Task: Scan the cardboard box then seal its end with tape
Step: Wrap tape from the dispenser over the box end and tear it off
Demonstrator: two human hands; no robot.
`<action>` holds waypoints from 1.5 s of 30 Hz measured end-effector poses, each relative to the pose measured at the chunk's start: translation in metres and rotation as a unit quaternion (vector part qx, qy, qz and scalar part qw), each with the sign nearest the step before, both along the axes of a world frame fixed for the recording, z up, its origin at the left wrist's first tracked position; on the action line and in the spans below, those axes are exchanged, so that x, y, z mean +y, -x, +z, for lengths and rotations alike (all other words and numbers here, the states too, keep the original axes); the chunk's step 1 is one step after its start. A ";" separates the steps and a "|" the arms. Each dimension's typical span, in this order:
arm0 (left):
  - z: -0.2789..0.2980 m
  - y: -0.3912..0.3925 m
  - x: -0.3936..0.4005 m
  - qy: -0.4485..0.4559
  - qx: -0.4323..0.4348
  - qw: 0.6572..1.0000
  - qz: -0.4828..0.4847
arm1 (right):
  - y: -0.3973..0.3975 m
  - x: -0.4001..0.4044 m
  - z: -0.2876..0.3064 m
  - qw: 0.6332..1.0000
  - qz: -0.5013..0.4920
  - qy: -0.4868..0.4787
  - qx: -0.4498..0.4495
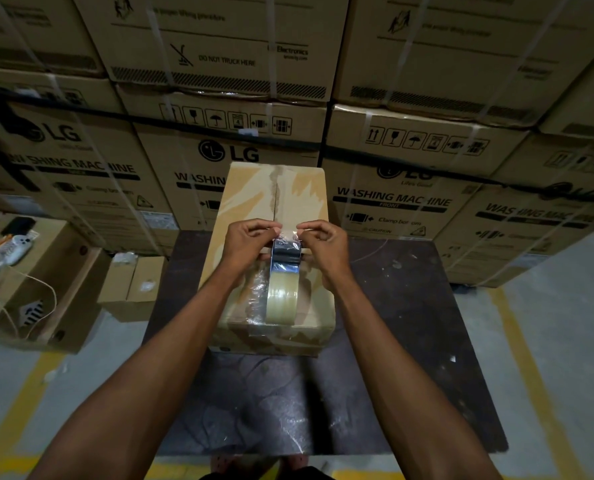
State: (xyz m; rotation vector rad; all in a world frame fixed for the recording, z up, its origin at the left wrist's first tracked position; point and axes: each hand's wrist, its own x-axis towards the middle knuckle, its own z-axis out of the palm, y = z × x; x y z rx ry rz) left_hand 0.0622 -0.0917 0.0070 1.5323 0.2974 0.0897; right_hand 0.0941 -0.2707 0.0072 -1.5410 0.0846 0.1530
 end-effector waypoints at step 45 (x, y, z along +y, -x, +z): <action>0.001 -0.015 -0.002 -0.033 0.051 0.998 -0.012 | -0.015 0.004 0.004 0.984 0.023 0.175 -0.040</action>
